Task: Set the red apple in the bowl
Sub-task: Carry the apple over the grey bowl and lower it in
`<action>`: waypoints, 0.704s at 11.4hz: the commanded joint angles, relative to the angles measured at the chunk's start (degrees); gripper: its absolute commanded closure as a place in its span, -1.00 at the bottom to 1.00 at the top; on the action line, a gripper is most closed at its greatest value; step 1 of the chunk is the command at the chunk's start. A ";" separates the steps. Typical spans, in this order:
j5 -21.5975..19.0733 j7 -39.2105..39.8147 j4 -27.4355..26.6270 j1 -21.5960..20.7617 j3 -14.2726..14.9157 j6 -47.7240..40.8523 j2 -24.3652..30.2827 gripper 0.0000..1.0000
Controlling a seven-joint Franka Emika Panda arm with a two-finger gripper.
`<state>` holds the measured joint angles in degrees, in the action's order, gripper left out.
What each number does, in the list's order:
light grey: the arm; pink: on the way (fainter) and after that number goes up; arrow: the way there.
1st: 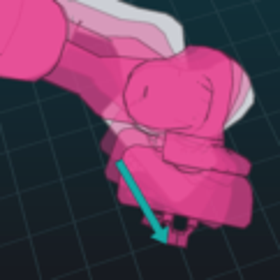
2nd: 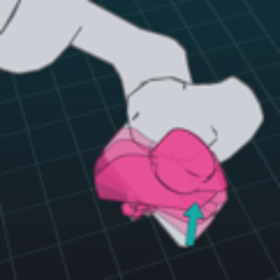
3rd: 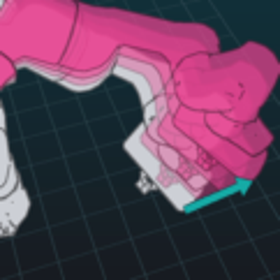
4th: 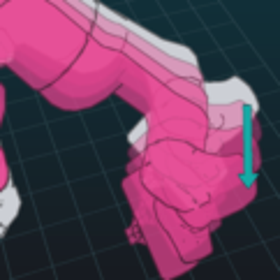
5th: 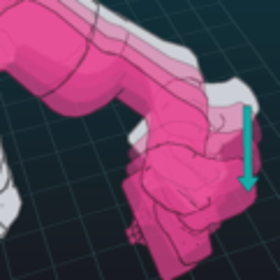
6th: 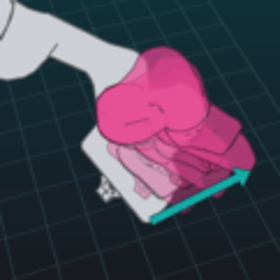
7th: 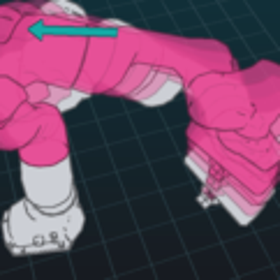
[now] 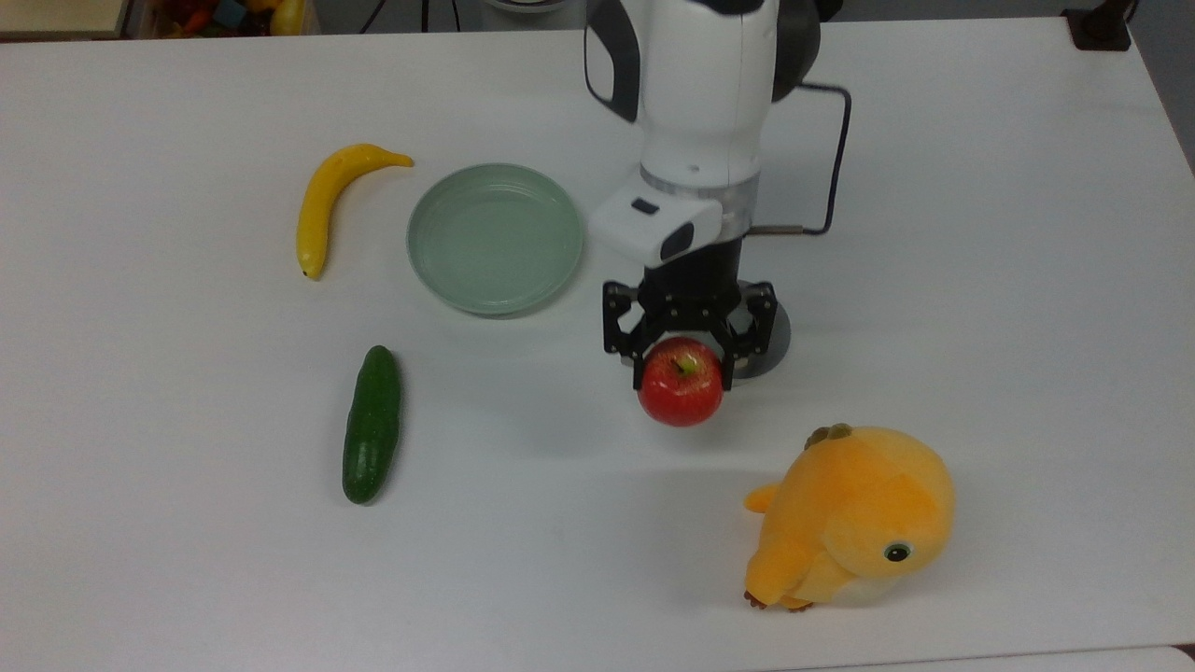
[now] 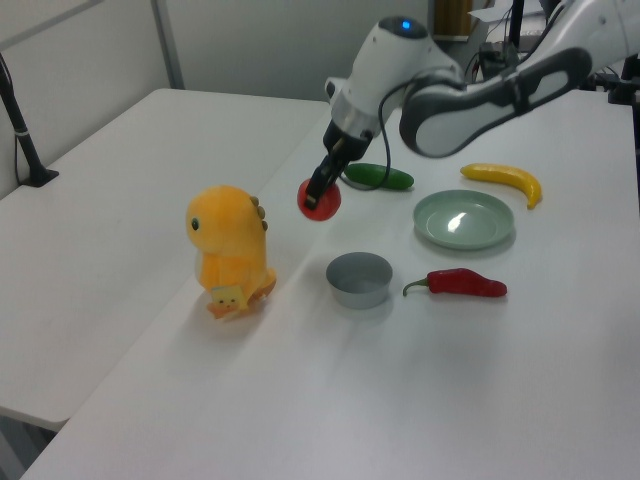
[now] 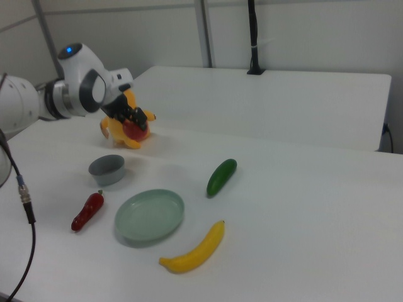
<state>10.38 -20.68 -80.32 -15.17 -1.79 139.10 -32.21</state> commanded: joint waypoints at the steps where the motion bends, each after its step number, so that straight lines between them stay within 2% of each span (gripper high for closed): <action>1: -2.64 -0.07 -7.90 0.93 -0.94 -7.78 12.49 0.83; 3: -4.04 1.60 -12.56 0.84 -0.94 -10.68 18.82 0.83; 5: -5.89 3.79 -15.73 0.49 -1.02 -12.27 22.79 0.83; 7: -6.51 5.20 -18.28 0.05 -1.37 -12.54 24.65 0.83; 8: -6.51 5.47 -19.25 0.05 -2.59 -12.54 24.74 0.83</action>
<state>5.01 -17.40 -94.50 -15.09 -2.76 126.74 -10.50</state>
